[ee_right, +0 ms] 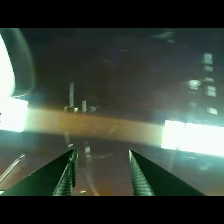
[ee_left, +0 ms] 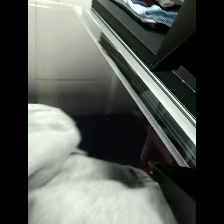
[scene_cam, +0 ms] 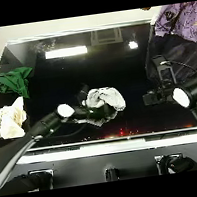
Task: Fold the clothes and pants, and hang the long-sleeved shirts on hangers.
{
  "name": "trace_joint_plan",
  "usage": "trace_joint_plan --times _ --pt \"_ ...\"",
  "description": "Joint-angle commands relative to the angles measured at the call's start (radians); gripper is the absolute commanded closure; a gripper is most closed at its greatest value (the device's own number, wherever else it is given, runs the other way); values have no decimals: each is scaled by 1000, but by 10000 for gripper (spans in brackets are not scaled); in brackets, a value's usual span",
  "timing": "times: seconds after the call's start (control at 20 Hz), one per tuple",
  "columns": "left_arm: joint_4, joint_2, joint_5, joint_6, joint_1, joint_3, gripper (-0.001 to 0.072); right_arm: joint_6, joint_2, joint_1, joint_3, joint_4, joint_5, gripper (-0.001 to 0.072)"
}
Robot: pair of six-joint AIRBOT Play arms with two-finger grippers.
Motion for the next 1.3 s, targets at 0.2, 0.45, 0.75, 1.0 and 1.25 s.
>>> trace_joint_plan --times 0.2,0.45,0.75,1.0,1.25 --pt "277 234 -379 45 526 0 26 -47 -79 -465 -70 475 -121 269" --pt "284 235 -450 45 697 -9 30 -502 -333 -509 -177 1126 -164 151" --pt "285 235 -451 45 716 -9 31 -642 -575 -296 -177 1299 -317 97" --pt "361 222 -467 41 716 -18 29 -705 -613 -229 -176 1341 -340 677" --pt "265 151 -428 155 684 -170 32 -666 -513 -228 -176 1251 -365 682"
